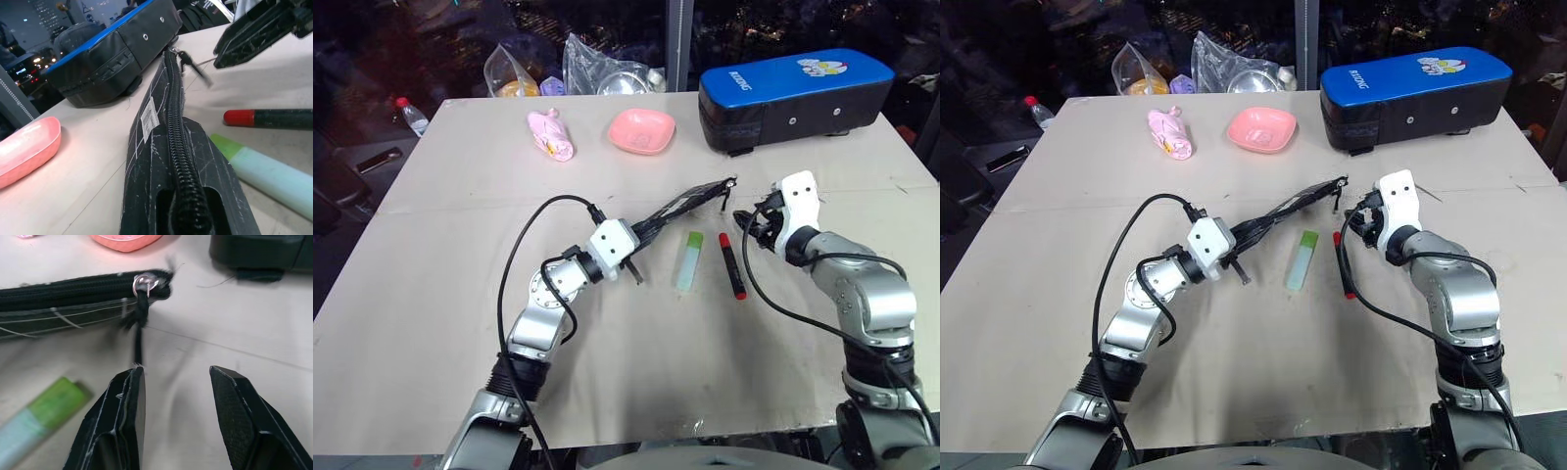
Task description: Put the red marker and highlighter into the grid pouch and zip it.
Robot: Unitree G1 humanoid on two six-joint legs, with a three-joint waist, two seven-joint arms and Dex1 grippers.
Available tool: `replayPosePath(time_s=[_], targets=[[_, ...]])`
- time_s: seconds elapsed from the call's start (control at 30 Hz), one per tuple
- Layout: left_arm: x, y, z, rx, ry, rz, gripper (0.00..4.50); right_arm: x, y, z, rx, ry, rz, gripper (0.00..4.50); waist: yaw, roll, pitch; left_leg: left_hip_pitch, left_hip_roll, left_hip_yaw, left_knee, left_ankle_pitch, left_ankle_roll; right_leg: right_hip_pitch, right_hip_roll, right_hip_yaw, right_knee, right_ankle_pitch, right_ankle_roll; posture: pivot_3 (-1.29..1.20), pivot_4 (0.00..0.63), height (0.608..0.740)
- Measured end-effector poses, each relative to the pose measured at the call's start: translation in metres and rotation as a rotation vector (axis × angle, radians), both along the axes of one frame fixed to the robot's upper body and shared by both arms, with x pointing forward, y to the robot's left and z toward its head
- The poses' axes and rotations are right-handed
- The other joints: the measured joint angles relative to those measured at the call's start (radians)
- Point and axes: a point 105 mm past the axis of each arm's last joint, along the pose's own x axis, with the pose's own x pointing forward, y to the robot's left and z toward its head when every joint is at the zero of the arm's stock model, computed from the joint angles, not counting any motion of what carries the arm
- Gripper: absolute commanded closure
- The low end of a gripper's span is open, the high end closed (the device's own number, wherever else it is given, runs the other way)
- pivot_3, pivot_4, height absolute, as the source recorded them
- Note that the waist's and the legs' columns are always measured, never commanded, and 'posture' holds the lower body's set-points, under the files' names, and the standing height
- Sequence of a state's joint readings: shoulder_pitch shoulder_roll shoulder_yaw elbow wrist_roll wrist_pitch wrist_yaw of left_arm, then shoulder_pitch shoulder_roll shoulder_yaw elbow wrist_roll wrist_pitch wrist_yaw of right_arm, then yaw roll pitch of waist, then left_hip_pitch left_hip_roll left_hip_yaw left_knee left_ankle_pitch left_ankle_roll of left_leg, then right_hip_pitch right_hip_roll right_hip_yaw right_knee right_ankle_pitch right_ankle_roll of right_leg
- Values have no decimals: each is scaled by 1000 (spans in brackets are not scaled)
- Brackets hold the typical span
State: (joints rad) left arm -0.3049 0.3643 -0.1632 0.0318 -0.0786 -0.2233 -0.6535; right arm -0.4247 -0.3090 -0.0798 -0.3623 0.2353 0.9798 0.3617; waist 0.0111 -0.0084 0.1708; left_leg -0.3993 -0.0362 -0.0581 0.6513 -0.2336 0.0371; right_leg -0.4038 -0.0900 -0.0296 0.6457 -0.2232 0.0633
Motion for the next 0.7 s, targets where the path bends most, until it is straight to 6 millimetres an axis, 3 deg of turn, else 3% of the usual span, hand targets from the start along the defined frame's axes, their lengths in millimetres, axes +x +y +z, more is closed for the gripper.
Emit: replayPosePath(time_s=[0.17,0.57,0.7], targets=[[-2,-1,-1,1,5,-11,4500,5,2,11,20,-34,19,2330,-1,0,0,0,0,0,0,0,0,0,0,0,0,0,0,0,150,740],[-4,-3,-2,7,20,-38,4500,15,12,6,133,36,116,2330,-2,0,0,0,0,0,0,0,0,0,1,0,0,0,0,0,150,740],[-5,-3,1,0,17,-42,4500,21,15,8,135,20,119,3555,-3,0,0,0,0,0,0,0,0,0,1,0,0,0,0,0,150,740]])
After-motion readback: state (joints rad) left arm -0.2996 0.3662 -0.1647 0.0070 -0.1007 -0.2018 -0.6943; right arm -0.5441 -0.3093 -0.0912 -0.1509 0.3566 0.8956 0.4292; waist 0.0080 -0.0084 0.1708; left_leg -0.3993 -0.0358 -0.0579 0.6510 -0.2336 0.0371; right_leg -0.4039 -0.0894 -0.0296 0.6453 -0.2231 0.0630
